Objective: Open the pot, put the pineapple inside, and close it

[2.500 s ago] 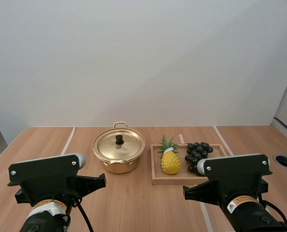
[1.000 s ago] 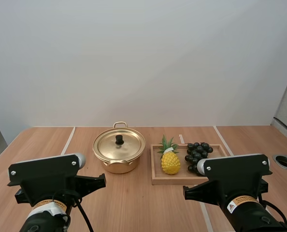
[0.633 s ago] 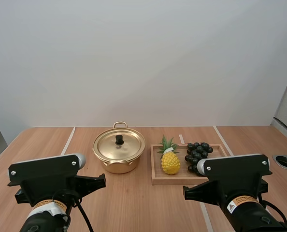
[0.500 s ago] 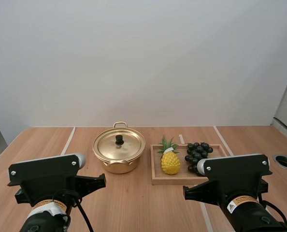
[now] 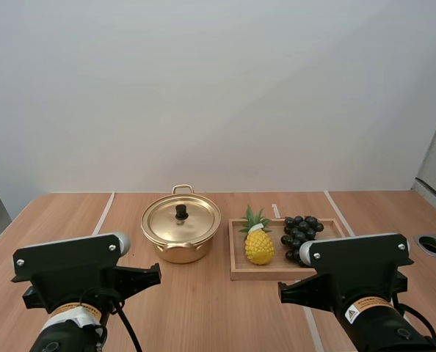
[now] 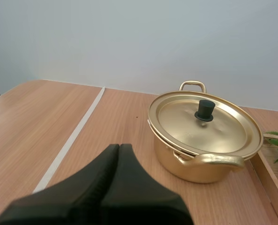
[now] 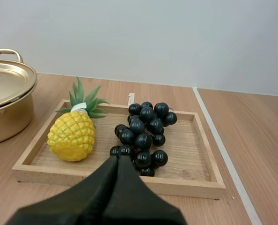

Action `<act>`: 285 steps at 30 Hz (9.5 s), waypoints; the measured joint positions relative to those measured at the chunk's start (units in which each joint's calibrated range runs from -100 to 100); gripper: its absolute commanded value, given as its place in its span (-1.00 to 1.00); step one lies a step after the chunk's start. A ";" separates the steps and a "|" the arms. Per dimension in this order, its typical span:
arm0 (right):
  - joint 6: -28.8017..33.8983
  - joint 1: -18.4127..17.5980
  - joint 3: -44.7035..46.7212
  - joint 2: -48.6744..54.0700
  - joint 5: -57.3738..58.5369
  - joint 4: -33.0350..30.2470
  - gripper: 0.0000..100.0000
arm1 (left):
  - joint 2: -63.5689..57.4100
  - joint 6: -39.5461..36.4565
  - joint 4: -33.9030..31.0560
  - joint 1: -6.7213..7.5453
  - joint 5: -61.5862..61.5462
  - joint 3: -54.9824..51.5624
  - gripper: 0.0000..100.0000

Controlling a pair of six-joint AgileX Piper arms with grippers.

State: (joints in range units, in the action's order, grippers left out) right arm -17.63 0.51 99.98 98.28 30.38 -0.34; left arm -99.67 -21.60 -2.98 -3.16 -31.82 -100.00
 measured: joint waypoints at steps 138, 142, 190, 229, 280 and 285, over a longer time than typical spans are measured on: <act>9.81 0.65 -18.06 0.11 16.27 -12.14 1.00 | 95.40 46.20 27.49 0.83 -68.02 76.66 1.00; 9.81 1.49 -18.06 0.11 16.27 -12.14 1.00 | 96.32 46.61 21.88 3.63 -68.02 76.66 1.00; 8.82 -1.39 -44.76 -45.87 -15.47 -7.65 1.00 | 103.76 44.86 13.16 7.02 -44.04 76.66 1.00; 8.70 -1.39 -44.76 -45.87 -16.68 -7.65 1.00 | 94.57 42.50 13.08 7.11 -65.40 102.57 -1.00; 3.07 -11.43 -45.25 -73.55 6.69 -2.10 1.00 | 71.75 26.00 13.06 7.11 35.67 149.66 -1.00; 3.07 -11.43 -45.25 -75.30 8.57 -1.63 1.00 | 71.75 26.00 13.06 7.11 33.50 149.66 -1.00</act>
State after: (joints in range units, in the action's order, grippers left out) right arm -14.56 -10.92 54.74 22.98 38.95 -1.97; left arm -27.91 4.40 10.08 3.95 1.67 49.66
